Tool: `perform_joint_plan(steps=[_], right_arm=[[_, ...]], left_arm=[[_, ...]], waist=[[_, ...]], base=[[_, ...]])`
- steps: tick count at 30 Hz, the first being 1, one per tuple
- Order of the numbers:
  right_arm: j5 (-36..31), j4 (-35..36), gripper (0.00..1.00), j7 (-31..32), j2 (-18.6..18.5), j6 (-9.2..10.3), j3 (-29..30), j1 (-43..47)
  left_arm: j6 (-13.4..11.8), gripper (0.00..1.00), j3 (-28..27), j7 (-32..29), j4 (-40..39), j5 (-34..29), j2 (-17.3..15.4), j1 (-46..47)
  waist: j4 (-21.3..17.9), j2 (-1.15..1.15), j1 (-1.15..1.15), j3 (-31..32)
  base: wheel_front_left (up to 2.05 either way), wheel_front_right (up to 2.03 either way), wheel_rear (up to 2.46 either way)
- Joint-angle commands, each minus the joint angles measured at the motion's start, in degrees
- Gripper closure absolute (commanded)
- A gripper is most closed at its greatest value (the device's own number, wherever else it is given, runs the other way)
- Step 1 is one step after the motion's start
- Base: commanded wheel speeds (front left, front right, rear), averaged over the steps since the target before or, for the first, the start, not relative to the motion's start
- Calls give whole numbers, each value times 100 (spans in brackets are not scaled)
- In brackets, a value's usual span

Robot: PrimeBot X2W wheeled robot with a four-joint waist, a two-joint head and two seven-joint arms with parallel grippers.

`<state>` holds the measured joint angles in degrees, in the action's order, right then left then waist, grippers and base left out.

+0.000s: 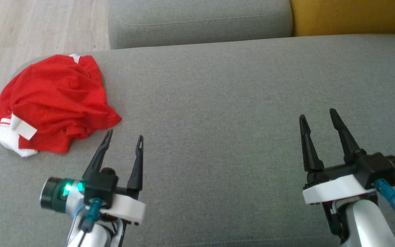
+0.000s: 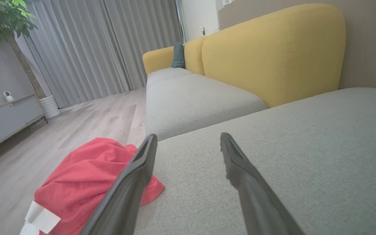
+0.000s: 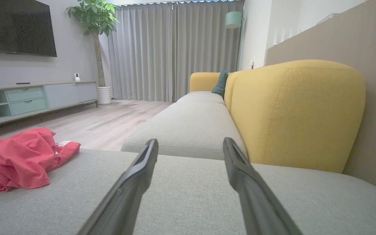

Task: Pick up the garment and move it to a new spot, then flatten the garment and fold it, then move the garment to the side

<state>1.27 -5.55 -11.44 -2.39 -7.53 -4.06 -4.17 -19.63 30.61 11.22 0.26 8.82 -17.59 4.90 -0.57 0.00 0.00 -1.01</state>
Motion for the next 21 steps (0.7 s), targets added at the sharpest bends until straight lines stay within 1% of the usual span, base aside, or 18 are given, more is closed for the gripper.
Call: perform_joint_plan(steps=[1, 4, 6, 9, 11, 13, 15, 17, 21], right_arm=[[-177, 243, 0, -76, -43, 4, -147, -248], [-361, 261, 0, -127, -44, 4, -162, -241], [-397, 263, 0, -161, -45, 4, -165, -233], [-307, 241, 0, -211, -46, 4, -191, -226], [-169, 192, 0, -245, -46, 4, -225, -213], [82, 74, 0, -279, -47, 4, -242, -192], [251, -65, 0, -312, -48, 4, -229, -189], [429, -248, 0, -346, -49, 4, -167, -189], [838, -714, 0, -356, -49, 4, -63, -218]], left_arm=[[-98, 0, -100, 95, -200, -198, -173, 430], [-298, 0, 143, 147, -207, -412, -293, 514], [-442, 0, 238, 181, -251, -433, -312, 545], [-573, 0, 246, 232, -366, -271, -276, 519], [-591, 0, 93, 266, -482, 18, -147, 423], [-499, 0, -158, 300, -576, 281, -4, 303], [-322, 0, -410, 334, -590, 414, 129, 166], [-103, 0, -653, 368, -529, 496, 297, 18], [417, 0, -1142, 378, -194, 653, 659, -215]], waist=[[3, 0, 0, -1], [10, 0, 0, -3], [17, 0, 0, -5], [28, 0, 0, -7], [36, 0, 0, -8], [44, 0, 0, -5], [50, 0, 0, 3], [57, 0, 0, 17], [62, 0, 0, 48]], base=[[0, 0, 0], [0, 0, 0], [0, 0, 0], [0, 0, 0], [0, 0, 0], [0, 0, 0], [0, 0, 0], [0, 0, 0], [0, 0, 0]])
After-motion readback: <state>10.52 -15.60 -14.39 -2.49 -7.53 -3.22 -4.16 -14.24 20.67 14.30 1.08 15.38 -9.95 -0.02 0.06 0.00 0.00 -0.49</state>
